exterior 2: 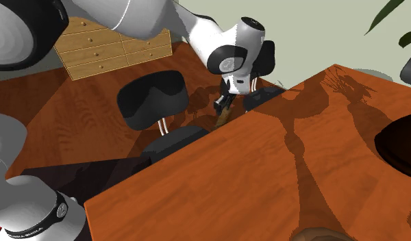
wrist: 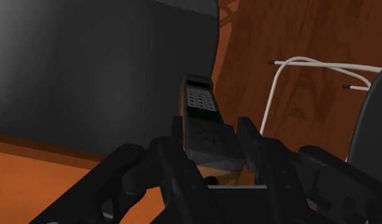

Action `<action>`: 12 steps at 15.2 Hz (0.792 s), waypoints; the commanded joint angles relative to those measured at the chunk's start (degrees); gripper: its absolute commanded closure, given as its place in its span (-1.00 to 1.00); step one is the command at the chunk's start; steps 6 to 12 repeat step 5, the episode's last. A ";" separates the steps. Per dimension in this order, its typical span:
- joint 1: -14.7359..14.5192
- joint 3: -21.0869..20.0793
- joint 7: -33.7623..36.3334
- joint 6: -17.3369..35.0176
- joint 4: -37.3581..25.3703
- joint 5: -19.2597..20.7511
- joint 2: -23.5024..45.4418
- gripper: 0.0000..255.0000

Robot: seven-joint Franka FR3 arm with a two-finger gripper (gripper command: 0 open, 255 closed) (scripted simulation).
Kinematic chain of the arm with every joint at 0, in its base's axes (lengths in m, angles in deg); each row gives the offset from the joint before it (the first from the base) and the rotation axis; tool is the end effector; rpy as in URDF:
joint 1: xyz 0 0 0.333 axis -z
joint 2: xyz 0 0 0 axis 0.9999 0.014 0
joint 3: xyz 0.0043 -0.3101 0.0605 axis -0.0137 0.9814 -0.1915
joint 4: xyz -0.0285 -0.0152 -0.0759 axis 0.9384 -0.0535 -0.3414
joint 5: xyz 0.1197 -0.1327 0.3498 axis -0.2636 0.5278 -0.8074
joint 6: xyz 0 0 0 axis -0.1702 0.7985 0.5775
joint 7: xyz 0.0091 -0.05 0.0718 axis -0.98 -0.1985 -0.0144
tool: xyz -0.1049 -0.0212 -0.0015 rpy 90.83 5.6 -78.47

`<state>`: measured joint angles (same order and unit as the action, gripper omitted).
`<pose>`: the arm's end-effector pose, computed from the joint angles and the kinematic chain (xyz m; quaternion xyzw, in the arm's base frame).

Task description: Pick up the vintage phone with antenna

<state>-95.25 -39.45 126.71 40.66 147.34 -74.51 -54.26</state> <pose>0.5953 0.2652 0.3384 -0.9091 0.3958 0.1057 0.0748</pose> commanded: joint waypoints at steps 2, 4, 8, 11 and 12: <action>0.10 -0.12 0.29 -1.86 -0.90 -0.15 -1.03 1.00; 0.15 -0.17 0.39 -2.59 -1.25 -0.21 -1.41 1.00; 0.15 -0.17 0.39 -2.59 -1.26 -0.21 -1.41 1.00; 0.15 -0.17 0.39 -2.59 -1.26 -0.21 -1.41 1.00; 0.15 -0.17 0.39 -2.59 -1.26 -0.21 -1.41 1.00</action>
